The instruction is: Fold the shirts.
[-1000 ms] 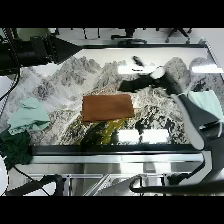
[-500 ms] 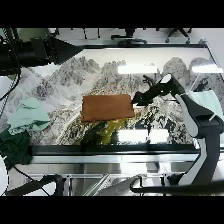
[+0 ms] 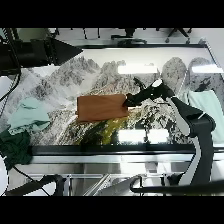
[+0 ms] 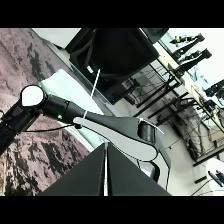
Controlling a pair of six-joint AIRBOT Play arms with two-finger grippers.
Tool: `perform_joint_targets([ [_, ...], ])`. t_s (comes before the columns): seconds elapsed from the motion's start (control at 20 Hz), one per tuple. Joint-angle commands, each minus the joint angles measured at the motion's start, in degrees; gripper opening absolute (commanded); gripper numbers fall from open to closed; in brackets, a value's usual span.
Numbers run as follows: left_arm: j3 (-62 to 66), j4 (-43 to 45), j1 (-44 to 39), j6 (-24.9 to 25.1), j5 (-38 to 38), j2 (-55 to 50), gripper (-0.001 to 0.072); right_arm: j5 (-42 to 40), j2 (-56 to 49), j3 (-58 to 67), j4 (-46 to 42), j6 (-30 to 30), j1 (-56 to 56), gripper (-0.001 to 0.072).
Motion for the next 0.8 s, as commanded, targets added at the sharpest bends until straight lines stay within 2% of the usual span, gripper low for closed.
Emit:
perform_joint_targets([
  [0.0, 0.0, 0.0, 0.0, 0.1, -1.3, 0.0, 0.0017, 0.0, 4.6, 1.1, 4.7, -1.5, -2.5, 0.0019],
  [0.2, 0.0, 0.0, 0.0, 0.1, -3.5, 0.0, 0.0017, 0.9, 14.6, 2.5, 4.6, 1.4, -13.3, 0.0018],
  [0.4, 0.0, 0.0, 0.0, 0.1, -3.7, 0.0, 0.0017, -0.3, 21.5, 2.6, 4.7, 3.1, -29.1, 0.0018],
  [0.55, 0.0, 0.0, 0.0, 0.1, -3.7, 0.0, 0.0017, -3.4, 23.7, 3.2, 6.2, 3.0, -40.6, 0.0018],
  [0.75, 0.0, 0.0, 0.0, 0.1, -4.1, 0.0, 0.0016, -3.6, 23.5, 7.6, 10.7, 3.1, -52.8, 0.0018],
])
